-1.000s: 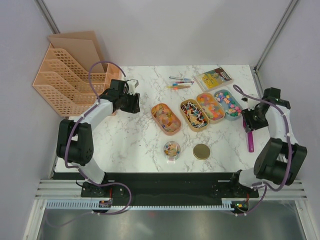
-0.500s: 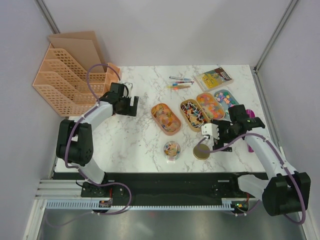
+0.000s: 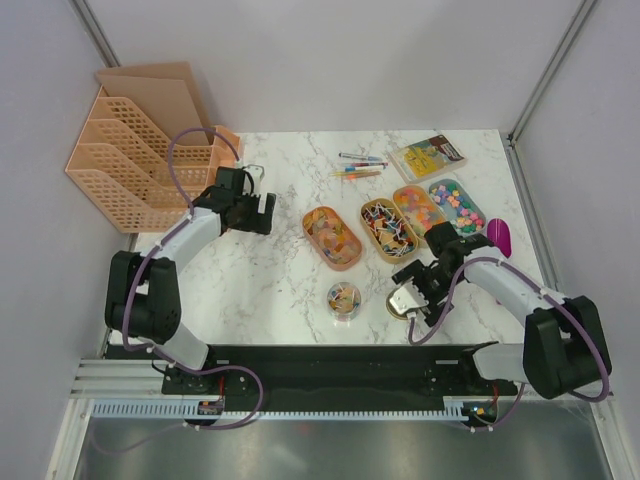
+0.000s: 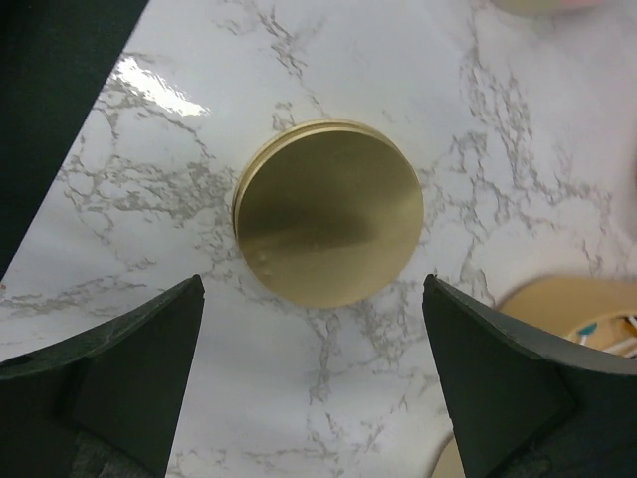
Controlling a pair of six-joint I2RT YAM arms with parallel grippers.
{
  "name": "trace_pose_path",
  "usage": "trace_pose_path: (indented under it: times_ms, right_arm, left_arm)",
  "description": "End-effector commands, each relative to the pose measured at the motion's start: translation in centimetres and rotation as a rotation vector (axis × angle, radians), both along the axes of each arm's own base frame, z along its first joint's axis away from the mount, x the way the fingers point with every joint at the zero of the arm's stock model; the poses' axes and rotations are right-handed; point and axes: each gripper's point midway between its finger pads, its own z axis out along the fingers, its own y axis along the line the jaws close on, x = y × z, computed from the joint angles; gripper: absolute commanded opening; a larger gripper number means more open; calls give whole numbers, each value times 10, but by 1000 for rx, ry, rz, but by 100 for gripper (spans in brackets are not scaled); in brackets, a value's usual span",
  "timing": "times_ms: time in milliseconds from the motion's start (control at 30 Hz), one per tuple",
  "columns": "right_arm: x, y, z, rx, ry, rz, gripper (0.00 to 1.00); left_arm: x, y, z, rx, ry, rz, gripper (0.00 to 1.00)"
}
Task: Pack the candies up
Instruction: Pick up the bottle lid at the center of the board.
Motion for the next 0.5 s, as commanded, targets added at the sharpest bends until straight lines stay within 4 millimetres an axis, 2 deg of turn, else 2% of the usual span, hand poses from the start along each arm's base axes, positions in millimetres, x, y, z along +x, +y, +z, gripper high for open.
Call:
trace_pose_path:
  times_ms: [0, 200, 467]
  right_arm:
    - [-16, 20, -2, 51, 41, 130, 97]
    - [-12, 31, -9, 41, 59, 133, 97]
    - [-2, 31, -21, 0, 98, 76, 96]
  left_arm:
    - [1, 5, 15, 29, -57, -18, 100]
    - [2, 5, 19, 31, -68, -20, 100]
    - [-2, 7, 15, 33, -61, -20, 100]
